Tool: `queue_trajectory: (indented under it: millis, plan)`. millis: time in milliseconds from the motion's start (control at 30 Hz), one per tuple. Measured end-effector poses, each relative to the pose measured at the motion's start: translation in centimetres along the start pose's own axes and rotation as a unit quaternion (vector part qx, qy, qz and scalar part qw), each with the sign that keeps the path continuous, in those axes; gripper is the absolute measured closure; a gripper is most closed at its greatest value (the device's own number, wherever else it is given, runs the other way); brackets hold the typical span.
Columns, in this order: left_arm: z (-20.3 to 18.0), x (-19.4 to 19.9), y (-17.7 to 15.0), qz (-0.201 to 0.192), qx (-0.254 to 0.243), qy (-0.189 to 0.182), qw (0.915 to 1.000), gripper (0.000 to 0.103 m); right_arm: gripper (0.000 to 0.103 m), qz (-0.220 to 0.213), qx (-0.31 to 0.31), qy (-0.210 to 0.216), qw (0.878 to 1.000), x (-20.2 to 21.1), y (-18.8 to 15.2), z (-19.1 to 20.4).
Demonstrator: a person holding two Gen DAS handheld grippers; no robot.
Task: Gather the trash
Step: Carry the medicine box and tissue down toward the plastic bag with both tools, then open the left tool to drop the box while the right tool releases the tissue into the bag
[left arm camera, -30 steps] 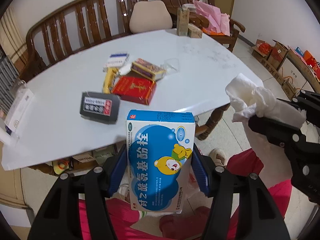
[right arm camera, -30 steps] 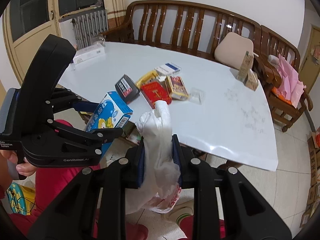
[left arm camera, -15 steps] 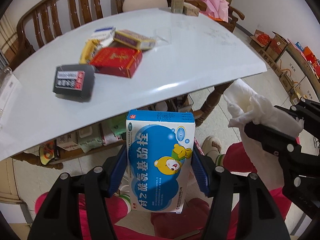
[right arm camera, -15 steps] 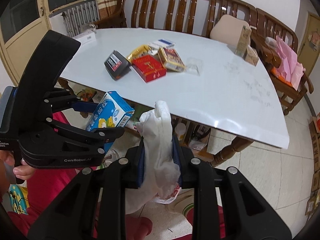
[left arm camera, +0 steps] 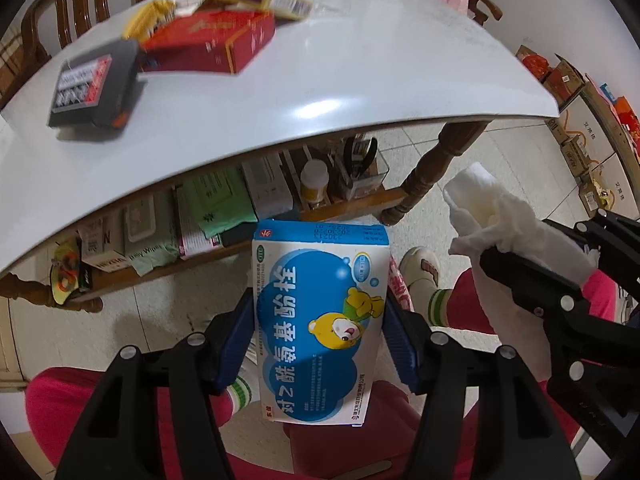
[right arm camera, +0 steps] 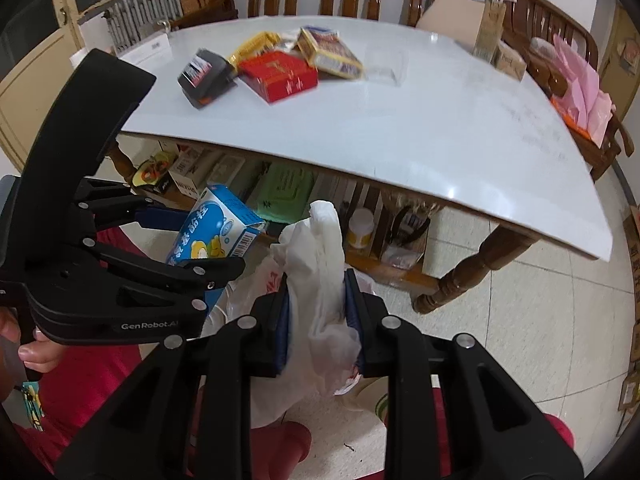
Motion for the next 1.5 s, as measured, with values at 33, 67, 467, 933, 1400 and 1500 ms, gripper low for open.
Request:
queue_trajectory:
  millis: [33, 67, 467, 933, 1400, 1500]
  plan:
    - [0.0, -0.3, -0.1, 0.002, 0.001, 0.0, 1.0, 0.044, 0.079, 0.004, -0.001, -0.001, 1.0, -0.6, -0.2, -0.1]
    - [0.1, -0.8, -0.1, 0.005, 0.003, -0.001, 1.0, 0.044, 0.079, 0.007, -0.003, -0.001, 1.0, -1.0, -0.3, -0.2]
    - [1.0, -6.6, 0.0, 0.051, 0.04, -0.006, 0.9979, 0.044, 0.079, 0.061, -0.048, -0.004, 0.997, -7.6, -3.3, -1.4]
    - [2.8, -14.3, -0.6, 0.124, 0.091, -0.009, 0.988, 0.044, 0.079, 0.13, -0.079, -0.01, 0.988, -14.6, -6.4, -2.0]
    - [4.3, -20.8, -0.9, 0.186, 0.133, -0.011, 0.9734, 0.044, 0.078, 0.187, -0.078, 0.01, 0.979, -20.2, -8.2, -1.3]
    - [4.6, -22.0, -0.7, 0.195, 0.136, -0.006, 0.9712, 0.044, 0.078, 0.194, -0.078, 0.012, 0.978, -20.9, -8.5, -1.2]
Point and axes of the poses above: each gripper's, at about its wrist camera, not at the fingertips, and x roughly against the way its jaws point, z to its left, y to its top, the point moved 1 cm from there along -x, roughly the way its jaws point, and after that the axes turned 1 degree about -x, right-handed, at the moved point
